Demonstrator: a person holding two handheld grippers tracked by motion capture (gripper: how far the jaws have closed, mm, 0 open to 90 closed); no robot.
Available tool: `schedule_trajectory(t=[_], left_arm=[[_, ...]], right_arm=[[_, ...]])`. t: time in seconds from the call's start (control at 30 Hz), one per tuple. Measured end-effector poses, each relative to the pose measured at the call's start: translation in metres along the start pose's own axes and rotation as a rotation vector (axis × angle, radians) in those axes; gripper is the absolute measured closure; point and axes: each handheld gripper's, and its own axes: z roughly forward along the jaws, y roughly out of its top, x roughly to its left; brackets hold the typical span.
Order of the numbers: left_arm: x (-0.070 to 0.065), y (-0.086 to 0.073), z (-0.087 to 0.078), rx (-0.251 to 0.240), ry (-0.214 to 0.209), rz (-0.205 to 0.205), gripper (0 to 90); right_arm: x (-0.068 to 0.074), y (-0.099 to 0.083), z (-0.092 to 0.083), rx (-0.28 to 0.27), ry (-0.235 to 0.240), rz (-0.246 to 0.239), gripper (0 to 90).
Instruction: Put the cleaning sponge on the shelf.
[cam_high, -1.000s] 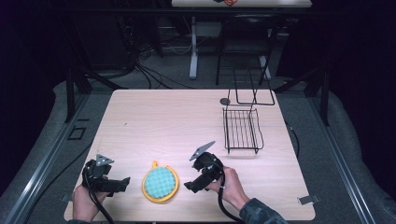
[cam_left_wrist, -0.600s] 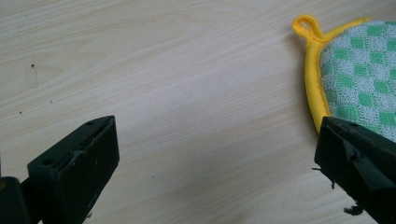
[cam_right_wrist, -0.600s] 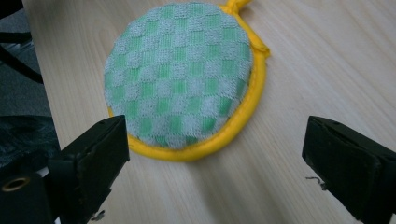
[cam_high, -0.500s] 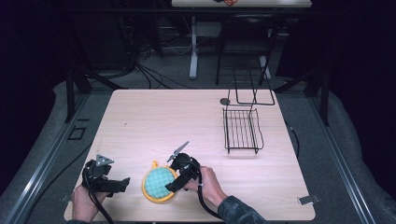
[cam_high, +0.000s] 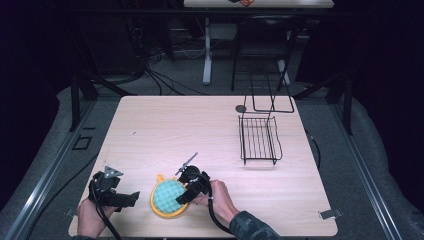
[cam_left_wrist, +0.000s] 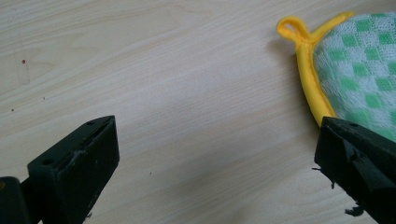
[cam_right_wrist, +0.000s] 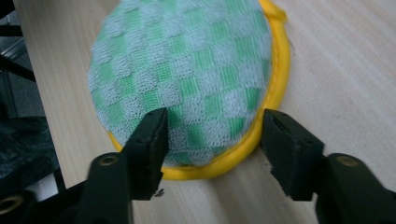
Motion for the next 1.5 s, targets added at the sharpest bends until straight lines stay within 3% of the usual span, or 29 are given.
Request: schedule_trajectory(t=[0.03,0.17,0.27,0.43,0.87,1.27,1.5], left_arm=[[0.000,0.000,0.000,-0.004,0.000,0.003,0.0],[-0.001,0.001,0.000,-0.010,0.003,0.002,0.1],[-0.001,0.001,0.000,-0.011,0.007,-0.002,0.1],[-0.001,0.000,-0.001,-0.011,0.007,-0.006,0.1],[0.004,0.000,-0.006,-0.049,0.023,-0.026,0.1],[0.004,0.000,-0.007,-0.067,0.029,-0.032,0.1],[0.003,0.000,-0.007,-0.071,0.031,-0.026,0.1]], right_arm=[[0.000,-0.002,0.000,0.007,0.013,0.005,53.0],[-0.001,-0.004,0.001,-0.007,0.025,0.018,59.7],[0.000,-0.006,0.000,-0.015,0.040,0.033,73.2],[0.000,-0.008,-0.001,-0.040,0.042,0.053,85.7],[0.007,-0.010,-0.015,-0.078,0.000,0.026,88.8],[-0.002,-0.020,-0.058,-0.146,-0.048,0.041,88.9],[-0.002,-0.024,-0.073,-0.167,-0.071,0.024,88.8]])
